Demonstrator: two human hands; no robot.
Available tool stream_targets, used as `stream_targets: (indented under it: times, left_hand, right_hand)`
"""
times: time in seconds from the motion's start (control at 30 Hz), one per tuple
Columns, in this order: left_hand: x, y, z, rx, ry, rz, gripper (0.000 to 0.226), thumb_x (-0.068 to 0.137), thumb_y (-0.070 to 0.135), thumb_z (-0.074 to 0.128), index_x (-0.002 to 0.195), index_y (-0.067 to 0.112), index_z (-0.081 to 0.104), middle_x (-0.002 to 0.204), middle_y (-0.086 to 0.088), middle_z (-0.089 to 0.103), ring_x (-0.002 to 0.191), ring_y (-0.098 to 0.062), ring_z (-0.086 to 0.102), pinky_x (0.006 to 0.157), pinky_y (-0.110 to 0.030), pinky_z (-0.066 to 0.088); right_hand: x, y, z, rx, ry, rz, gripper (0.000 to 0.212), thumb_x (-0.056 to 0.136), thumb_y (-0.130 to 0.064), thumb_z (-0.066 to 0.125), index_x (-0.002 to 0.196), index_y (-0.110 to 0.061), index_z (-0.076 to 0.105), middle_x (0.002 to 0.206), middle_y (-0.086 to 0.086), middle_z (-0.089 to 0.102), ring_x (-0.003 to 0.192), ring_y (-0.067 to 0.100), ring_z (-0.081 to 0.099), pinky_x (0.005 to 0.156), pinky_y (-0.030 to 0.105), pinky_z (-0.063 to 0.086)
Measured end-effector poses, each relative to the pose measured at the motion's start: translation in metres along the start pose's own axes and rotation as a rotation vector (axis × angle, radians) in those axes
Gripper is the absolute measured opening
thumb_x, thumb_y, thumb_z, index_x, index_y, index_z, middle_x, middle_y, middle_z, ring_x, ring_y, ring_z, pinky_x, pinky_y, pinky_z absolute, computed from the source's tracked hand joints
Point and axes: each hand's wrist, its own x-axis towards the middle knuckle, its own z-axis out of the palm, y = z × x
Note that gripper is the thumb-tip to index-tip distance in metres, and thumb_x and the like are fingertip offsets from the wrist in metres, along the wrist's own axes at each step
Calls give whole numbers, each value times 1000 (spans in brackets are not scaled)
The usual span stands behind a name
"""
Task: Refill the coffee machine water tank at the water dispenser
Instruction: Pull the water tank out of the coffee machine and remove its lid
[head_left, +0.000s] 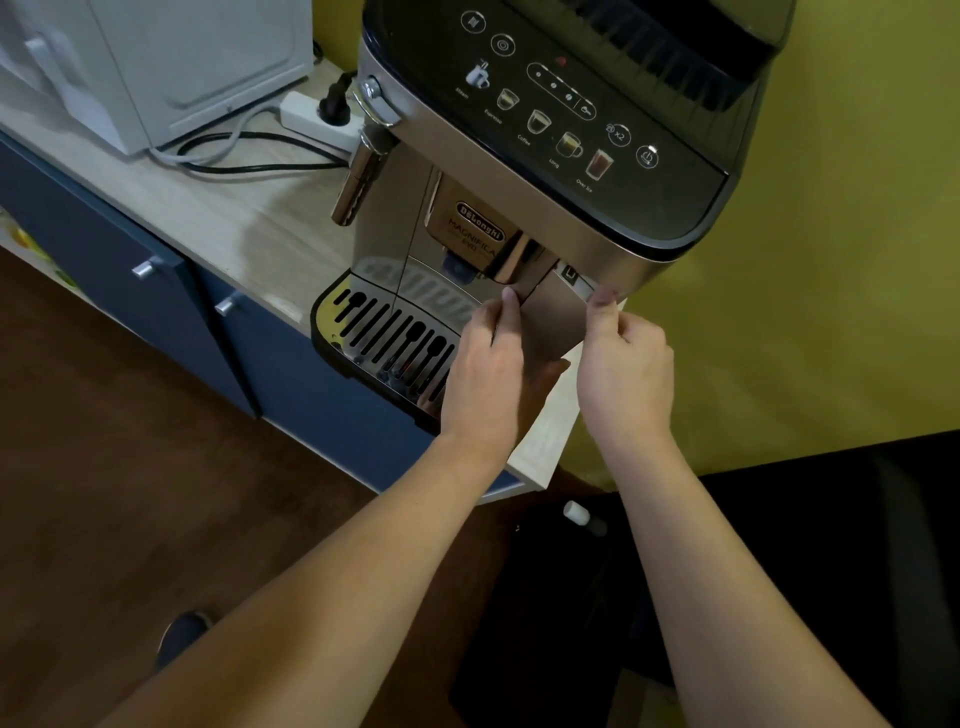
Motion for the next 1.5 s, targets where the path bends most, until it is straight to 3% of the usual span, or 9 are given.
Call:
stream_targets:
  times: [0.17,0.37,0.47,0.67,0.87,1.0,1.13,1.33,1.5]
  left_hand:
    - [0,4,-3,27,10,-3,64,83,34,75,134,9,46,131,-11,51,119,-23,52,98,-30,44]
    - [-33,-1,-24,127,54,4,70,73,45,82,120,13,41,120,-6,49,109,-18,53,87,-29,51]
    - [-37,15,-41,95,56,19,74,77,46,79,129,14,37,124,-4,47,114,-17,50,84,-23,43]
    - [-27,39,-62,117,-7,11,63,74,42,79,117,15,42,113,-1,48,100,-17,54,81,-30,54]
    - [-55,32,-75,166,-13,22,63,74,41,77,119,15,41,113,-1,47,102,-15,51,82,-27,49]
    - [-46,41,-76,180,-43,16,67,77,47,69,127,12,42,120,-4,52,107,-19,53,86,-33,51]
    - [-46,43,-82,219,-69,-11,64,75,50,69,121,13,44,114,-4,55,102,-22,56,83,-36,53]
    - [-62,44,-94,248,-66,-28,63,69,50,71,113,13,44,106,-4,55,94,-22,57,76,-35,53]
    - [-85,41,-106,311,-78,-40,60,68,54,70,108,19,42,99,1,52,85,-18,56,64,-31,50]
  right_hand:
    - [-3,-13,-17,114,-88,97,48,100,-38,46,56,-17,41,52,-3,40,50,16,38,52,31,28]
    - [-41,-15,-32,67,-253,106,49,98,-40,48,54,-18,47,49,-4,42,50,16,41,51,30,29]
    - [-42,-16,-40,93,-326,160,45,98,-43,47,80,-8,69,72,9,65,68,21,59,62,32,42]
    - [-7,-26,-47,175,-253,223,37,95,-37,53,103,-3,64,111,21,68,102,39,65,93,55,51]
    - [-11,-26,-30,169,-298,239,21,90,-25,51,85,-6,59,77,10,59,68,24,56,62,37,46]
    - [-6,-24,-31,236,-302,242,23,88,-24,55,101,-6,62,98,17,69,85,31,67,70,45,57]
    - [-8,-25,-30,318,-313,250,18,94,-17,54,111,-13,60,96,6,67,85,20,63,58,27,48]
    - [-30,-26,-30,268,-291,221,16,89,-16,56,100,-7,64,96,15,70,87,31,68,72,44,59]
    - [-52,-20,-29,257,-299,175,14,88,-16,58,96,-7,65,90,12,70,78,28,68,68,42,60]
